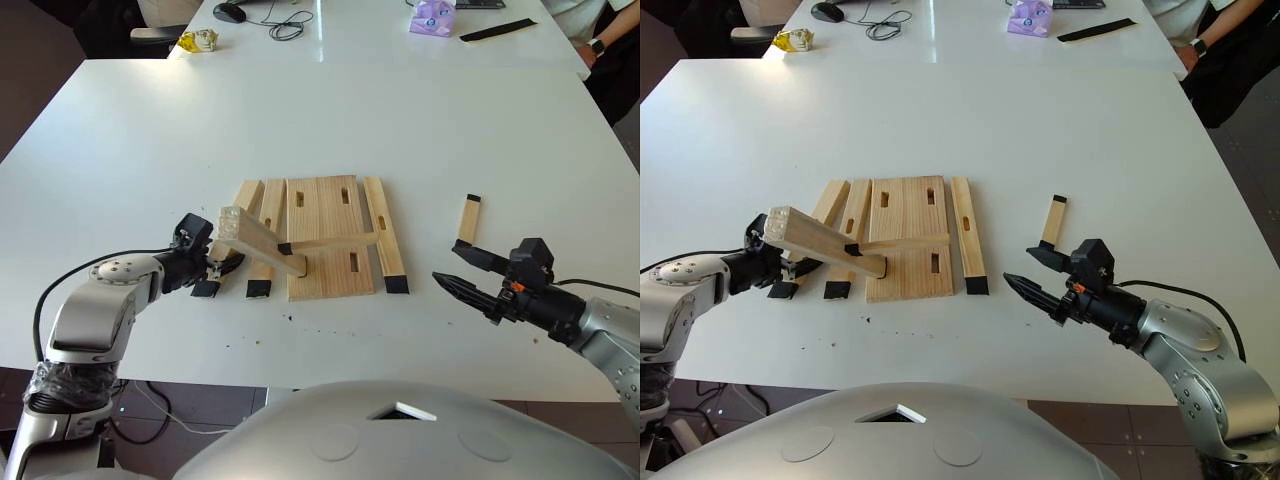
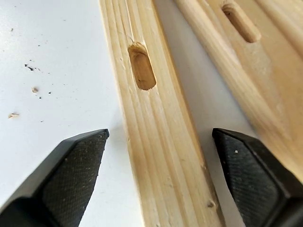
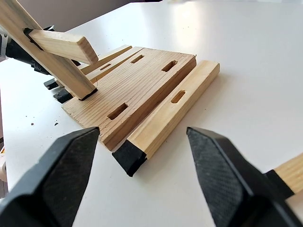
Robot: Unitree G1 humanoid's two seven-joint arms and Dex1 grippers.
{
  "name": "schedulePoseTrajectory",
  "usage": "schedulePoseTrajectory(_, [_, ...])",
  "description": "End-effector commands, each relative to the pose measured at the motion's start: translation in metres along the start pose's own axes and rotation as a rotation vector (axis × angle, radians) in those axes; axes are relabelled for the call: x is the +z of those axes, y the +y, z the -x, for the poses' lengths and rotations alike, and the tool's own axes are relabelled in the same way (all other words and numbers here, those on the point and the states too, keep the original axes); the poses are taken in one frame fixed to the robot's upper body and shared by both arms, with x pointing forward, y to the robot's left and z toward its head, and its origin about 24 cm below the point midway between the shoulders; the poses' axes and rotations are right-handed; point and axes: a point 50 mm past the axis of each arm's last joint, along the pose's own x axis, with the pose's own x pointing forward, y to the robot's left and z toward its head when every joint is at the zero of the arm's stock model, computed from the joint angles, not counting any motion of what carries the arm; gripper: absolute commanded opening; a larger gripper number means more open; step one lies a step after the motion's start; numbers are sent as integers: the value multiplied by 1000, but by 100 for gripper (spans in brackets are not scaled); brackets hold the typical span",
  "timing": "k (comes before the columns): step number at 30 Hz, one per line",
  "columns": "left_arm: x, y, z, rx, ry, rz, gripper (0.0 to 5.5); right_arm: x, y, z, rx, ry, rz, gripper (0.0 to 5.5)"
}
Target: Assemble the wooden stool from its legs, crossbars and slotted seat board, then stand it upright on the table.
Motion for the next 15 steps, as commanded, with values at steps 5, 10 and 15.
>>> schedulePoseTrajectory(5, [-31, -8, -4, -52, 151, 156, 290, 5, -2, 1, -3, 8, 23, 341])
schedulePoseTrajectory(10, [-29, -1, -4, -13, 149, 146, 230, 6, -4, 0, -6, 1, 27, 341])
schedulePoseTrajectory(15, [-20, 9, -4, 22, 118, 124, 206, 6, -5, 0, -11, -4, 26, 341])
